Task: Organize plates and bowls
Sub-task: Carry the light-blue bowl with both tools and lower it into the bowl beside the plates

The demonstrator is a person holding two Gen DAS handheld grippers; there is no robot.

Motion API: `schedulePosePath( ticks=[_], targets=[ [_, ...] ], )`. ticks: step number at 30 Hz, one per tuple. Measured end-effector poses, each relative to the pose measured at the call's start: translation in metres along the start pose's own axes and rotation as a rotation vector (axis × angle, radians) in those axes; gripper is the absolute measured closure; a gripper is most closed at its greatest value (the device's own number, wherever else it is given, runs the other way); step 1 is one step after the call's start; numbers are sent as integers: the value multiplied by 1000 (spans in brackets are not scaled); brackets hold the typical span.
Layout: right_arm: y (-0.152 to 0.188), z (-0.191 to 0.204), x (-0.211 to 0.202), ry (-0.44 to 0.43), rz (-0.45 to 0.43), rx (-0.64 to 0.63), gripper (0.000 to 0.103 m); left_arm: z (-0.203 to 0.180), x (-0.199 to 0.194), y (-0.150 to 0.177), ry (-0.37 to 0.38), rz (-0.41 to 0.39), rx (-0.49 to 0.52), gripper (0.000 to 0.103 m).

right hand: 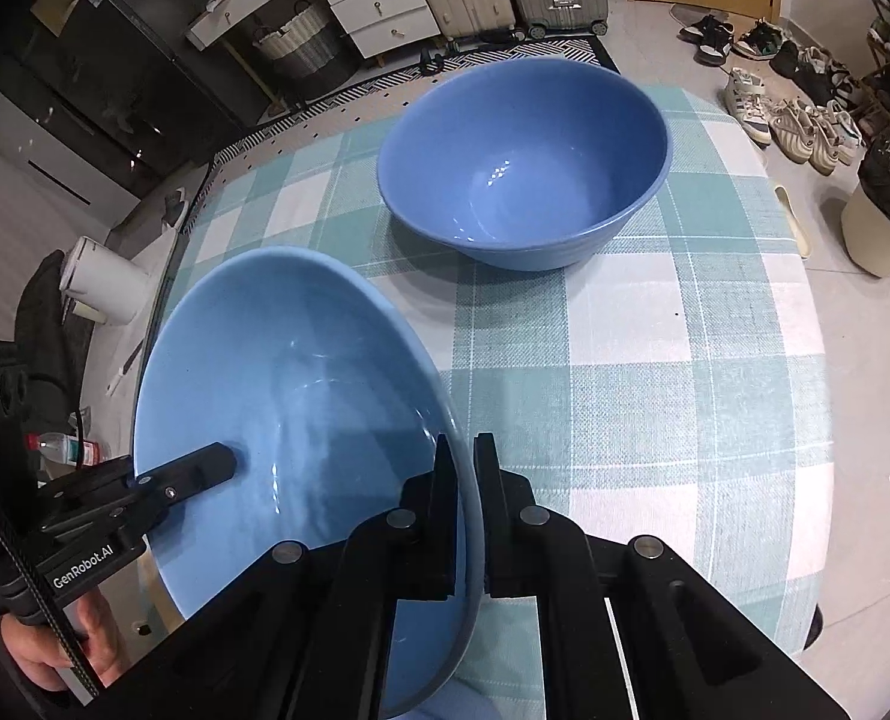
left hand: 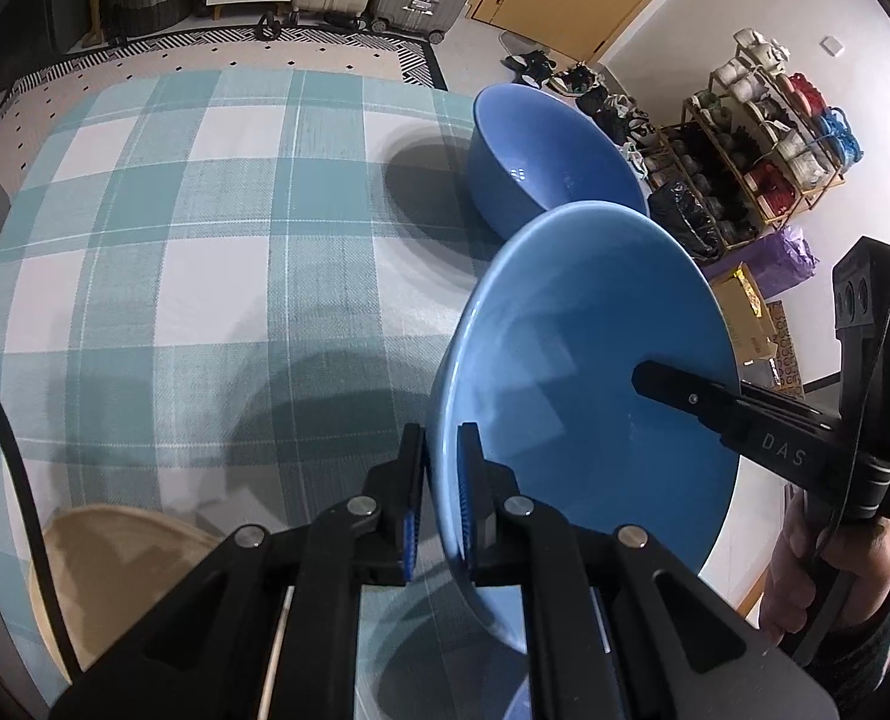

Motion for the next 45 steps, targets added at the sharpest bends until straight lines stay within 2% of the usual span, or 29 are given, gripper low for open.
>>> schedulePosePath(
  ticks=[24, 40, 45],
  targets=[
    [60, 25, -81, 75, -80, -21, 96, -31, -50, 54, 44, -5, 70, 95],
    [125, 21, -78, 78, -22, -27, 96, -37, -45, 117, 42, 32, 94, 95],
    [143, 14, -73, 68, -8, -13, 96, -43, -41, 132, -1, 23, 128, 95]
  ],
)
Point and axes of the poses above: each gripper's, at about its wrist camera, not at the fingertips, and x roughly the way its jaws point, z to its left, y to its underside, the point moved 4 cm from there along x, roughly the way its jaws point, and after that the axes turned 1 degree about -x, right-handed, at the moved point
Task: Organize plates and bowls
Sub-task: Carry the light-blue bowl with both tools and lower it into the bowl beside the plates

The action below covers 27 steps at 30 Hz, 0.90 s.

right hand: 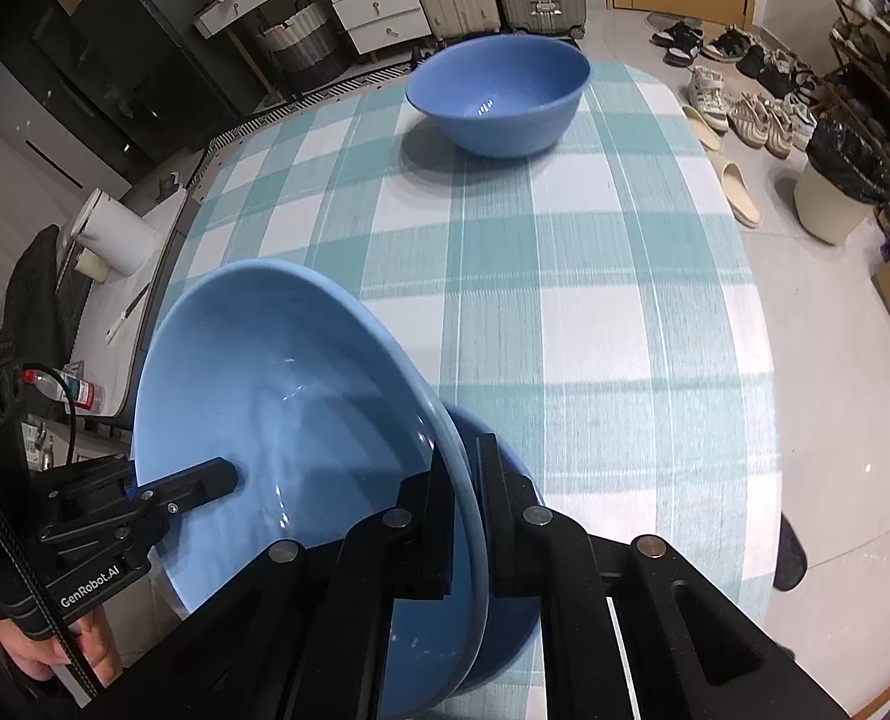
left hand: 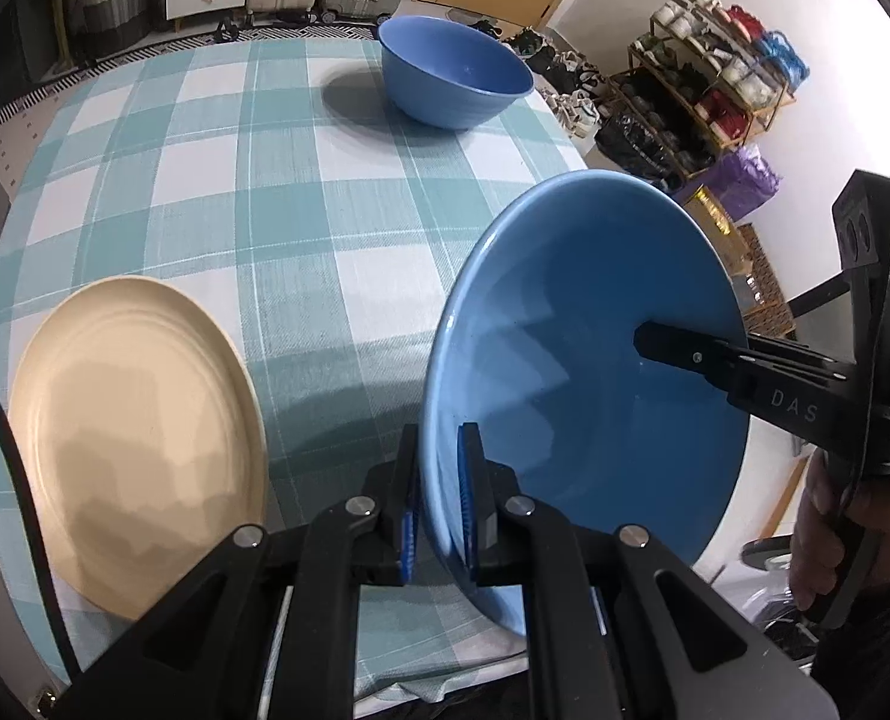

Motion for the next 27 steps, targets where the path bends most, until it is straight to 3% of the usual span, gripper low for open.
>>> schedulePosePath(
  ticks=[10, 18, 27],
  targets=[
    [19, -6, 9, 8, 11, -6, 96, -9, 12, 16, -73, 3, 55, 95],
    [35, -9, 22, 7, 22, -15, 96, -12, 10, 23, -130, -61, 84, 95],
    [45, -15, 27, 33, -11, -29, 95, -18, 15, 29, -248, -129, 147, 95]
  ],
)
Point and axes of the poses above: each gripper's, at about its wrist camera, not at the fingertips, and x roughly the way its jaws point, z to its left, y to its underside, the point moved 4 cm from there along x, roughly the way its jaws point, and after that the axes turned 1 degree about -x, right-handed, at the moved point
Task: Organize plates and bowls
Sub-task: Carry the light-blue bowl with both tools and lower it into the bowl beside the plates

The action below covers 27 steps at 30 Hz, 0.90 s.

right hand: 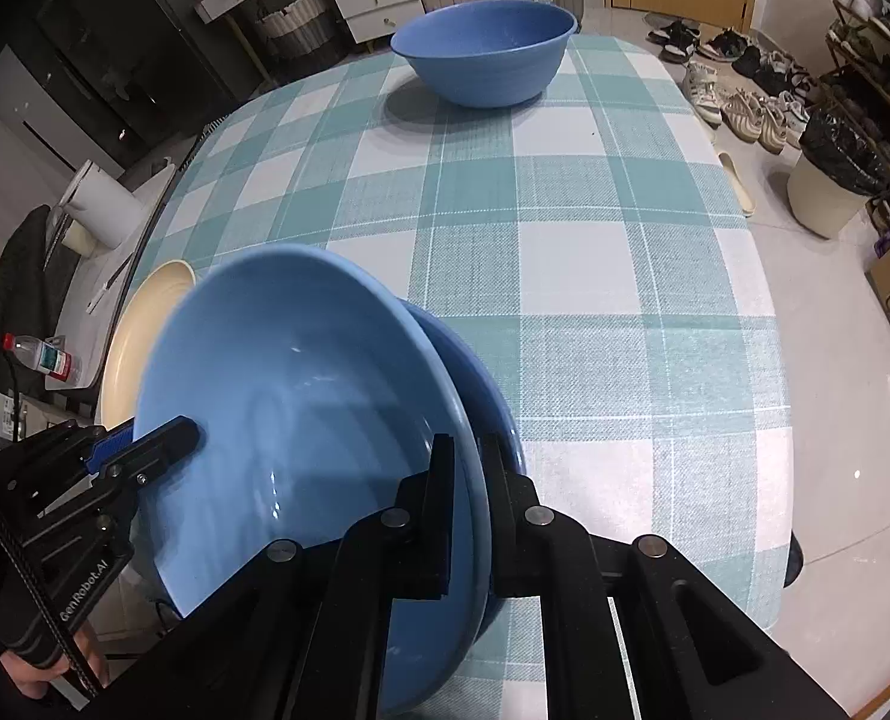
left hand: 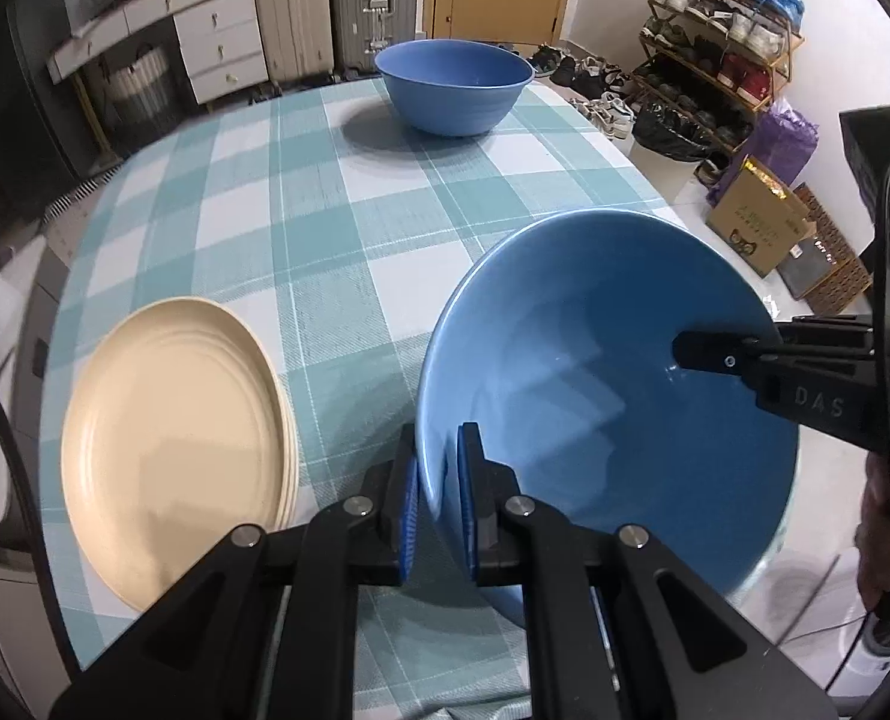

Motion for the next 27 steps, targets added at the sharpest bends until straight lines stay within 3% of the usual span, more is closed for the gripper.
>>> schedulePosePath(
  ticks=[5, 21, 27],
  targets=[
    [5, 1, -2, 25, -28, -24, 95, -2, 3, 1, -39, -19, 19, 95],
    [7, 17, -9, 98, -79, -89, 93, 4, 7, 8, -29, -38, -29, 92],
    [6, 29, -16, 199, -128, -165, 93, 1, 10, 13, -14, -31, -20, 89]
  ],
)
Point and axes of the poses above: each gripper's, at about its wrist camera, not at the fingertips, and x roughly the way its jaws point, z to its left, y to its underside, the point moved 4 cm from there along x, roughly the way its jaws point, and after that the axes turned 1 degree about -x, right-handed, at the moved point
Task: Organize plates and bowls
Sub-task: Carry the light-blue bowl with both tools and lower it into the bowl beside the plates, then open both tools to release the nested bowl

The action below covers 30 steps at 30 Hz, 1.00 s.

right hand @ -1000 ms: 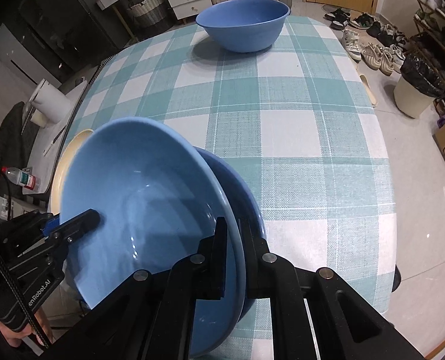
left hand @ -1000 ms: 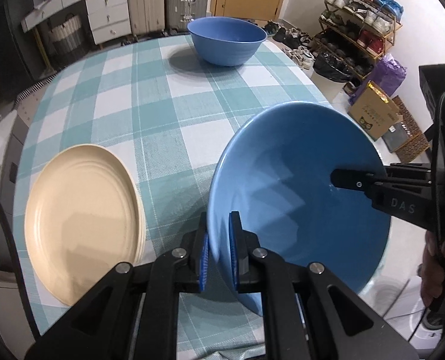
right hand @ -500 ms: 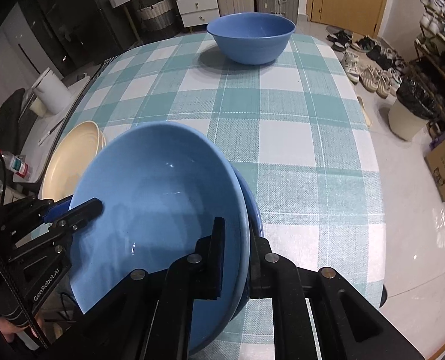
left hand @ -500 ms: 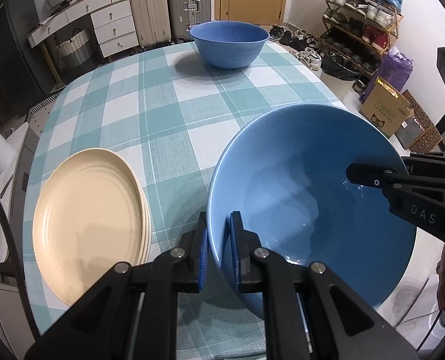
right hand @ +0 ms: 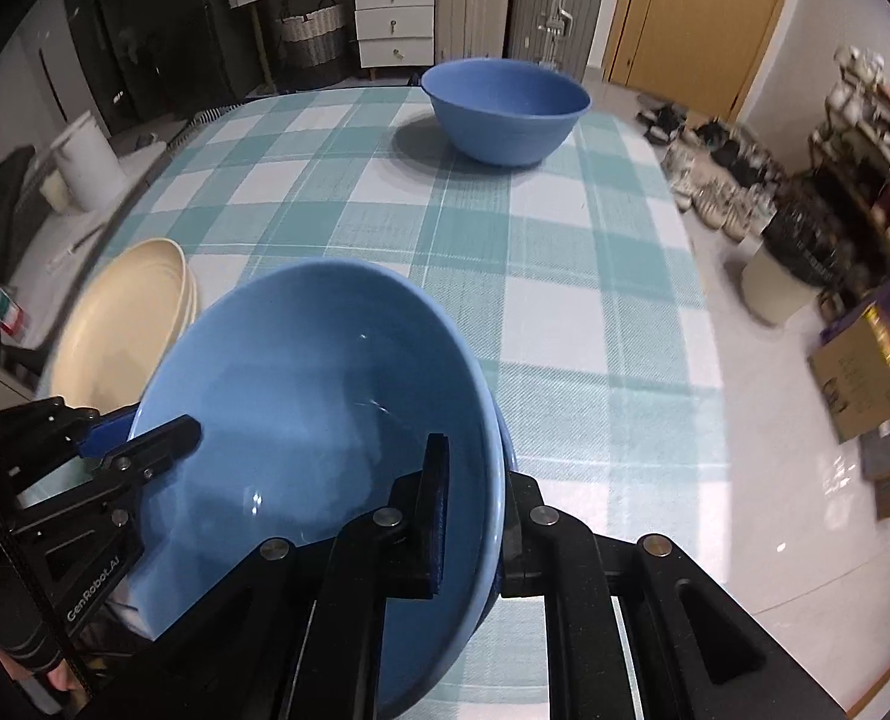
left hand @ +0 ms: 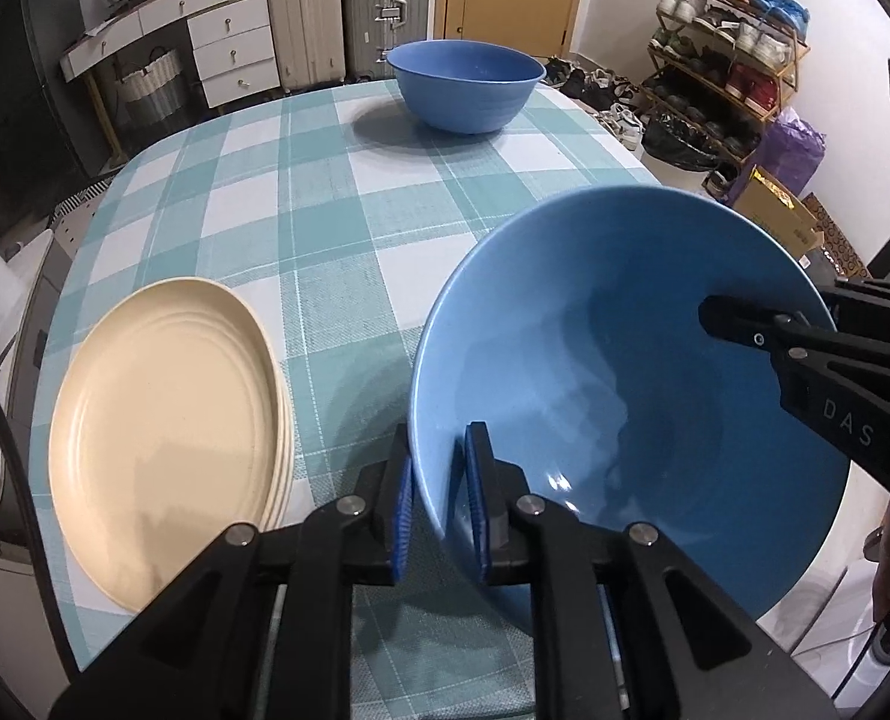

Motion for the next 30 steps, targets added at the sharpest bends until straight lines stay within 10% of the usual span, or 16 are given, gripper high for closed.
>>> schedulePosePath(
  ticks=[11, 30],
  targets=[
    [3, -3, -7, 124, -66, -58, 85, -4, 2, 1, 27, 10, 1, 88],
    [12, -26, -4, 53, -103, 45, 79, -3, -1, 5, 43, -5, -23, 81]
  ],
)
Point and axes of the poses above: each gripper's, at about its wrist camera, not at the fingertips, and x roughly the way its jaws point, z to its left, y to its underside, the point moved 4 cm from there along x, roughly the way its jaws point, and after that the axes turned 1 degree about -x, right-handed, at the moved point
